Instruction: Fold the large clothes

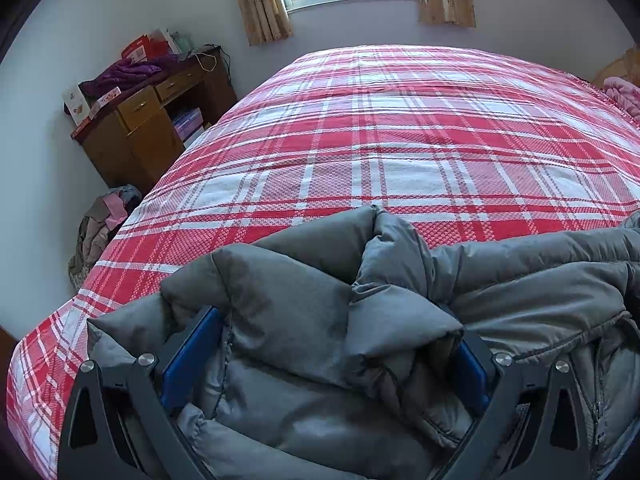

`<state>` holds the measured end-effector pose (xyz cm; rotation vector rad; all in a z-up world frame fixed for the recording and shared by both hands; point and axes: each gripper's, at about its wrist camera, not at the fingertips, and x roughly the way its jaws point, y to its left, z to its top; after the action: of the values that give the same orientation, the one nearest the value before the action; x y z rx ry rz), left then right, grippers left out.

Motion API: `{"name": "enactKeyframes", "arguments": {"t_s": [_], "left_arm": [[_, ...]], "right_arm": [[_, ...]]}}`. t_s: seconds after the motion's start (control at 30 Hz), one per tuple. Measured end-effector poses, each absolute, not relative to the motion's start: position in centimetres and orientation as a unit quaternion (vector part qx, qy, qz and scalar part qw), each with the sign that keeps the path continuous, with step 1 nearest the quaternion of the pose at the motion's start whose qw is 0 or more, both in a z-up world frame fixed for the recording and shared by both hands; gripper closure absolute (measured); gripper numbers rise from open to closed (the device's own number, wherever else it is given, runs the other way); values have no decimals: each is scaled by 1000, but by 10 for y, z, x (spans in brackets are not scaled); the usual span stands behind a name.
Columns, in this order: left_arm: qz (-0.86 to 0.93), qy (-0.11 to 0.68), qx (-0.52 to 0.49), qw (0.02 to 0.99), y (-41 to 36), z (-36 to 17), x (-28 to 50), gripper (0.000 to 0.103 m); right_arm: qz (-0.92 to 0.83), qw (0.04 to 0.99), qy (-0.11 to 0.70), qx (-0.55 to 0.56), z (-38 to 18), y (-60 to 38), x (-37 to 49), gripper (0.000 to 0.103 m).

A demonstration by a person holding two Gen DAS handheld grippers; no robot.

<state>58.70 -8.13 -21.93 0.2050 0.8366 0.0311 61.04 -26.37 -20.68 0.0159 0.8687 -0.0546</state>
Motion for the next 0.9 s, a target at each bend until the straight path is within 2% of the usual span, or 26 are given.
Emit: {"name": "enactKeyframes", "arguments": {"t_s": [0.9], "left_arm": [[14, 407, 99, 908, -81, -220, 587, 1]], "right_arm": [[-33, 906, 422, -5, -210, -261, 613, 46]]}}
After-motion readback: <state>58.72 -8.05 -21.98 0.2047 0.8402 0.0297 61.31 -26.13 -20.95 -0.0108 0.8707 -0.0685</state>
